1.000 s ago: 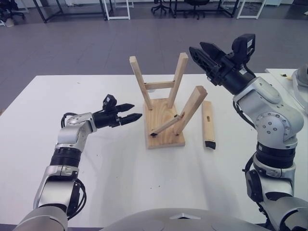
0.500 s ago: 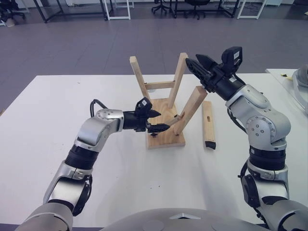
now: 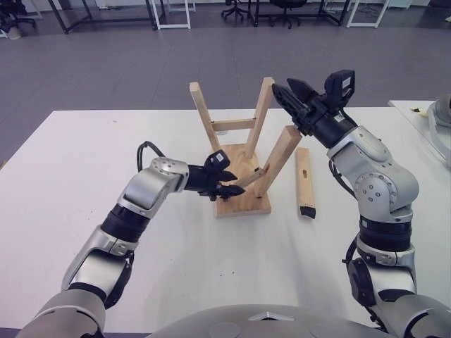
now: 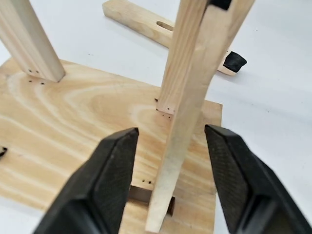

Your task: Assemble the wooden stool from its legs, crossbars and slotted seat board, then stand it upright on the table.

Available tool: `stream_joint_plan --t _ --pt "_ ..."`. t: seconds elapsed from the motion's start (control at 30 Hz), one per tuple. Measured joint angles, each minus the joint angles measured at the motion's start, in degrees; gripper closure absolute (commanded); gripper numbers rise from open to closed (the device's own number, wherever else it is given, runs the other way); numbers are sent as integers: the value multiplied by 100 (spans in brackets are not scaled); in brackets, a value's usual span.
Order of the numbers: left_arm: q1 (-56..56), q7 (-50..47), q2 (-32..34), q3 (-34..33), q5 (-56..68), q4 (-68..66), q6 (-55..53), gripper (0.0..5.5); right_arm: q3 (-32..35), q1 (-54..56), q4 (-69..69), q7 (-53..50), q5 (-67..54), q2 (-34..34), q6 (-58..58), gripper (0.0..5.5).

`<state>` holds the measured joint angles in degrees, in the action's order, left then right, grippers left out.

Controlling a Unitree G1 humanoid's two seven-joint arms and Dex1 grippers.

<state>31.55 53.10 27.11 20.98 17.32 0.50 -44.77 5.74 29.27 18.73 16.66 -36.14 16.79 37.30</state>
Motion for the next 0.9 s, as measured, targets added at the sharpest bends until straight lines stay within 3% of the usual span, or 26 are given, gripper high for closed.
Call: stream_joint_plan --t 0.37,0.57,0.77,0.9 --pt "35 70 -176 13 -211 -369 555 548 387 4 -299 -268 220 -56 -191 320" --pt "55 103 25 -263 -254 -403 892 548 447 6 -450 -250 256 -61 -265 320" --pt "218 -11 301 -1051 -386 -1447 1419 463 489 -39 -715 -202 441 -52 -483 320" --pt "337 13 127 -946 -464 -1950 1404 396 488 -226 -944 -99 589 -44 -653 320"
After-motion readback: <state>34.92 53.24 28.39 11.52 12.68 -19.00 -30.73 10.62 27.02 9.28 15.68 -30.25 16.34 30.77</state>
